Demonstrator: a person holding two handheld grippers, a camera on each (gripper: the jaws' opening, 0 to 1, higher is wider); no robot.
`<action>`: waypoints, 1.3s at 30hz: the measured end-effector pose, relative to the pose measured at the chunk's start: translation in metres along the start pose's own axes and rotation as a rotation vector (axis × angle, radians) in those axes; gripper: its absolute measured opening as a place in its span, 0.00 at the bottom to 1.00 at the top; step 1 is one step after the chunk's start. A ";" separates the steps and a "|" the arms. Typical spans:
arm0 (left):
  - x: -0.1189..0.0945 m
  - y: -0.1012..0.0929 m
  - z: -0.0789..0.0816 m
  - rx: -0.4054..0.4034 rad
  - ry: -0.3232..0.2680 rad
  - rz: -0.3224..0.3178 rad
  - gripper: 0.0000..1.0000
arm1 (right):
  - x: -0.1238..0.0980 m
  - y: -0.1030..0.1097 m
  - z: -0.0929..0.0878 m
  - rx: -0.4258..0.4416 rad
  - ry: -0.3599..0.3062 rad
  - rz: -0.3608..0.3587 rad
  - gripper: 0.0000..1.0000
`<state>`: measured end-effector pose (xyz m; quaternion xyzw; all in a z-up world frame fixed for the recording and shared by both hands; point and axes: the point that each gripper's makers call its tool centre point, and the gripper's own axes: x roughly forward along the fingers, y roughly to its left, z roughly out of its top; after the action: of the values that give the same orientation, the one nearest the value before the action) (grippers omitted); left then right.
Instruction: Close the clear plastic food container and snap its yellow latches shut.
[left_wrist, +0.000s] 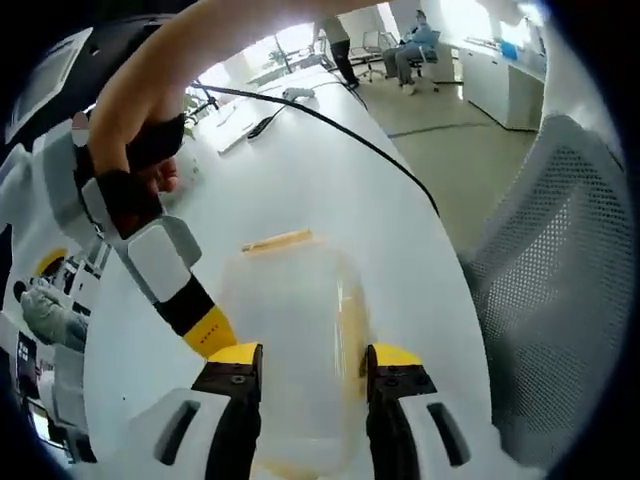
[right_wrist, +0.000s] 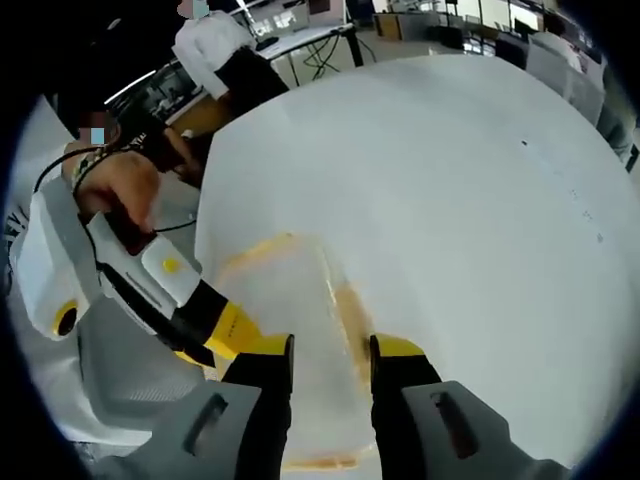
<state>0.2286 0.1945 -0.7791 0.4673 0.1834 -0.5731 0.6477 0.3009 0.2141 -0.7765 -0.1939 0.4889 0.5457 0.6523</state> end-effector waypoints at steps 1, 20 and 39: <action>0.001 -0.001 0.000 -0.001 -0.004 0.001 0.37 | 0.000 0.000 0.000 -0.001 0.000 0.001 0.27; 0.000 0.003 0.001 -0.076 -0.004 -0.001 0.35 | 0.000 0.007 -0.002 -0.004 0.003 0.000 0.26; 0.000 0.000 0.004 -0.074 0.004 0.008 0.28 | 0.000 0.006 -0.003 0.005 0.003 0.001 0.25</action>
<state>0.2275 0.1917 -0.7769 0.4447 0.2040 -0.5624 0.6666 0.2941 0.2138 -0.7758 -0.1927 0.4914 0.5445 0.6519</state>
